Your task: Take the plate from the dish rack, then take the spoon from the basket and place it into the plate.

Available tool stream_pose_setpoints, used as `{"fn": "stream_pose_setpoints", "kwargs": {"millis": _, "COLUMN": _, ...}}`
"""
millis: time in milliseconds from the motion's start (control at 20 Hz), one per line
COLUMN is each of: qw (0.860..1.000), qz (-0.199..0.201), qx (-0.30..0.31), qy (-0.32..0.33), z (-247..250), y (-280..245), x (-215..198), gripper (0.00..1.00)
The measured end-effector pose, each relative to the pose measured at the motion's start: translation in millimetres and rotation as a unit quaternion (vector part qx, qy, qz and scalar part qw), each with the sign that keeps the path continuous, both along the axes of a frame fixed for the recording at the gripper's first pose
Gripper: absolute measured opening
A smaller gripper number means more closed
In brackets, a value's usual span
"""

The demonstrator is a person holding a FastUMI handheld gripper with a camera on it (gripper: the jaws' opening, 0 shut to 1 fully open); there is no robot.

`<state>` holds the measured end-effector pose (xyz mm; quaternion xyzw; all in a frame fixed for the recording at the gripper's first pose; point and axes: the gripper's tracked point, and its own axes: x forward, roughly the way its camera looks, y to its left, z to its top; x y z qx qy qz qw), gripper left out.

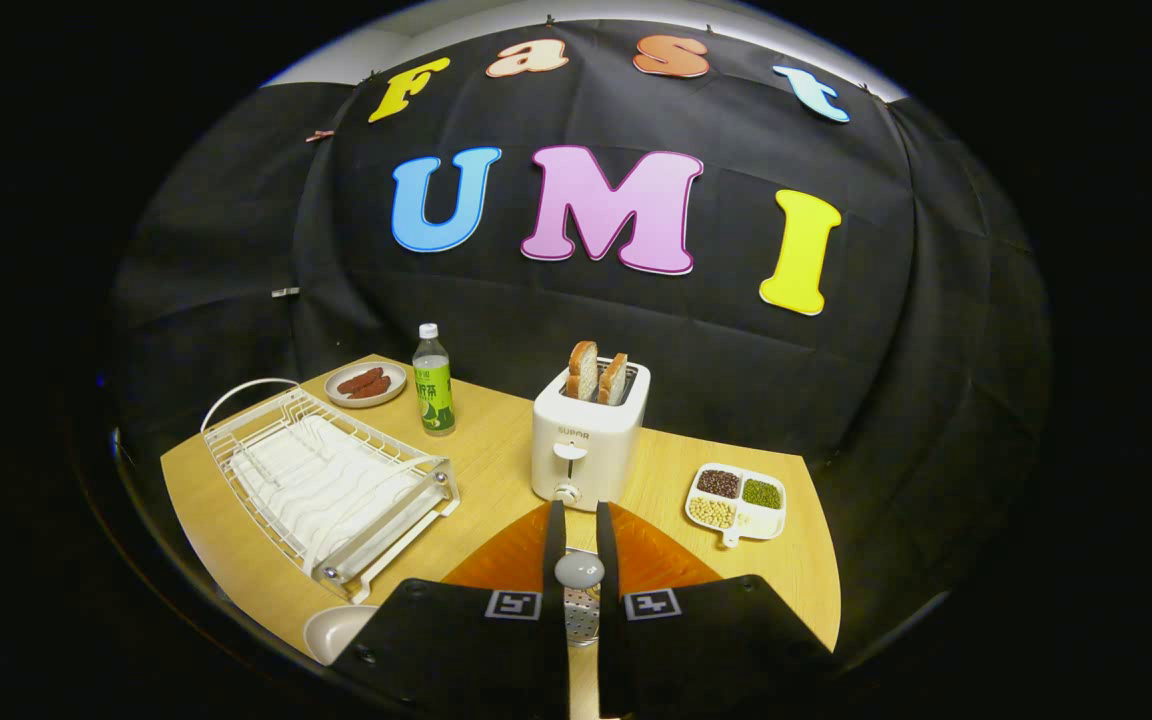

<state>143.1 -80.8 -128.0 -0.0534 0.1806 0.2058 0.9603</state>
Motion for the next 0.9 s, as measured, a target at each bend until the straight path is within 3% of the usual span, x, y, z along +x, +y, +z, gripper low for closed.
{"fn": "stream_pose_setpoints", "kwargs": {"millis": 400, "qw": 0.999, "qz": -0.035, "qx": 0.029, "qy": -0.008, "z": 49.5, "y": 19.0, "x": -55.5, "gripper": 0.15}}
{"fn": "stream_pose_setpoints", "kwargs": {"millis": 900, "qw": 0.997, "qz": -0.054, "qx": 0.004, "qy": 0.053, "z": -14.1, "y": 51.2, "x": -108.5, "gripper": 0.15}}
